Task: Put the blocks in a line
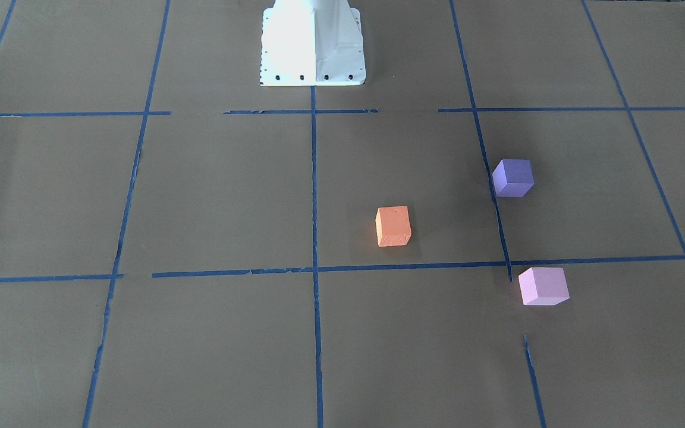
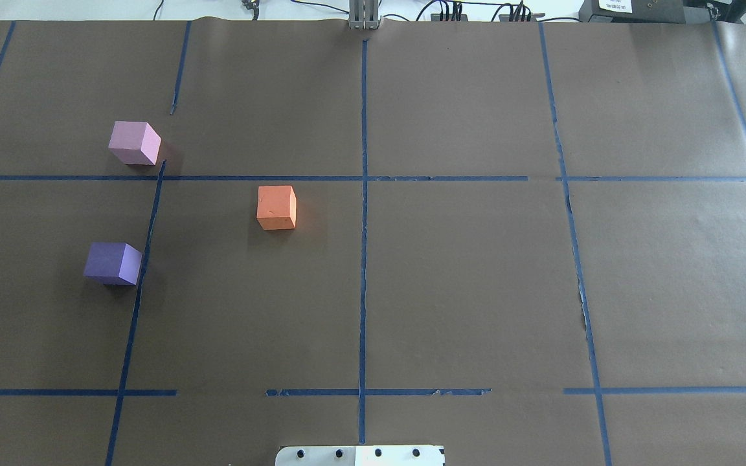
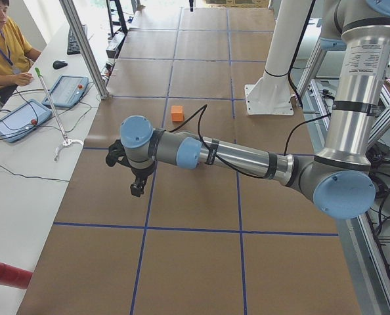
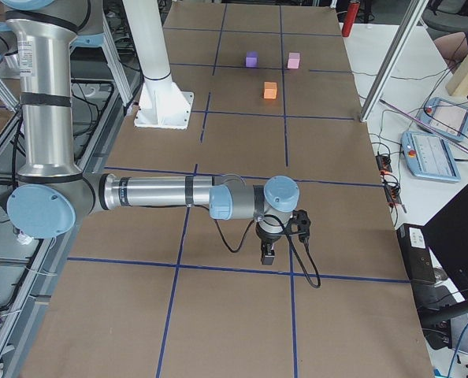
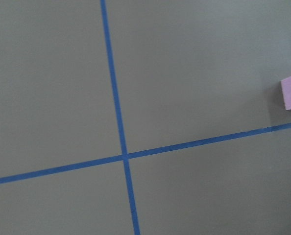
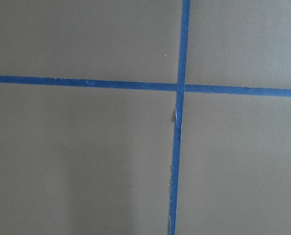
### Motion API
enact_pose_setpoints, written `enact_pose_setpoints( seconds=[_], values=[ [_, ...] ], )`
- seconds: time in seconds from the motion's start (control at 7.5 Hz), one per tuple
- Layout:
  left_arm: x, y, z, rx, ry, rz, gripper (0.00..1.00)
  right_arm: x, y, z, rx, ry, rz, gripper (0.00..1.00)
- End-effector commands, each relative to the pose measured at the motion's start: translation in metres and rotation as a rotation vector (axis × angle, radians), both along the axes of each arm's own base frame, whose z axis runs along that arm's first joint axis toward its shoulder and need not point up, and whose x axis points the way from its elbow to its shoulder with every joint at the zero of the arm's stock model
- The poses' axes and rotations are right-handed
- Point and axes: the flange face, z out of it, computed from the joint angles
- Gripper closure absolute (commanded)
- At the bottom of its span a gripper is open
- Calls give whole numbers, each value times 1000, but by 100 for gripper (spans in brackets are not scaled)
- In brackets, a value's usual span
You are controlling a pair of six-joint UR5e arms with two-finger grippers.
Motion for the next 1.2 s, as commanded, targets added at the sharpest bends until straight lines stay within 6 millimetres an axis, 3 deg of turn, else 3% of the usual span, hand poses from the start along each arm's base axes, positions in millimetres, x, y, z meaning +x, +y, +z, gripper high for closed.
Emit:
enact_pose_setpoints(
  seconds=[0.0, 0.13, 0.4, 0.8, 0.93, 1.07],
  values=[
    [98, -26, -90, -48, 48, 4, 0, 0, 0, 0, 0, 0, 0, 0],
    [144, -36, -131, -70, 75, 15, 0, 0, 0, 0, 0, 0, 0, 0],
    [227, -25, -200, -149, 128, 27, 0, 0, 0, 0, -1, 0, 0, 0],
    [334, 3, -248, -164, 113, -19, 0, 0, 0, 0, 0, 0, 0, 0],
    [382, 22, -260, -170, 93, -55, 0, 0, 0, 0, -1, 0, 0, 0],
    [409, 38, -266, -177, 96, -21, 0, 0, 0, 0, -1, 0, 0, 0]
  ],
)
